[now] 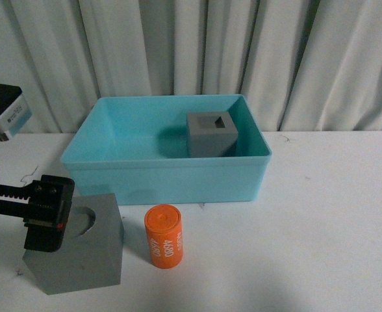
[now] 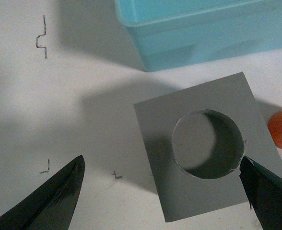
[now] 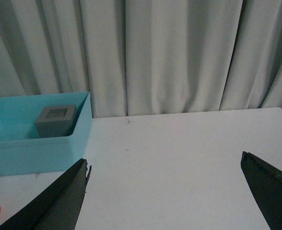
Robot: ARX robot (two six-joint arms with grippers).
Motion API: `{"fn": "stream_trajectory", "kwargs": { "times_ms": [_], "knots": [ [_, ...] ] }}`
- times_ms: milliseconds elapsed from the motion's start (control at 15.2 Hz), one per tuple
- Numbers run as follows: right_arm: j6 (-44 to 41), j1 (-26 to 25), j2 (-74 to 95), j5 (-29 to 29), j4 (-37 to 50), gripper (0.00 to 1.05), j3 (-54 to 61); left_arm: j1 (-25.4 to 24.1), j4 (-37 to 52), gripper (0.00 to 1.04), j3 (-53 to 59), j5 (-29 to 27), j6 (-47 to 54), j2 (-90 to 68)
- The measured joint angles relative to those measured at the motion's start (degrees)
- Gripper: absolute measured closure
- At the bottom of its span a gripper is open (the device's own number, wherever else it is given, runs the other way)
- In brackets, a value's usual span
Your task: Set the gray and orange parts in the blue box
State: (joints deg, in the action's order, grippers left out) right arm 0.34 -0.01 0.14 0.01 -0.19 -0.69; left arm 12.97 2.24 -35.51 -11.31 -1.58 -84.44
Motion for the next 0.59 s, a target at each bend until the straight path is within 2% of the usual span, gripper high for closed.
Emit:
{"fn": "stream_trajectory", "kwargs": {
  "times_ms": [197,394,591],
  "knots": [
    [-0.02,0.00,0.00,0.00,0.00,0.06,0.00,-0.20,3.72,0.07,-4.39,0.87,-0.52,-11.06],
    [0.00,0.00,0.00,0.00,0.00,0.06,0.00,-0.74,3.93,0.07,-4.92,1.27,-0.50,-13.33],
    [-0.02,0.00,0.00,0.02,0.00,0.06,0.00,-0.87,4.20,0.37,-4.90,2.01,-0.52,-13.81]
  ]
}}
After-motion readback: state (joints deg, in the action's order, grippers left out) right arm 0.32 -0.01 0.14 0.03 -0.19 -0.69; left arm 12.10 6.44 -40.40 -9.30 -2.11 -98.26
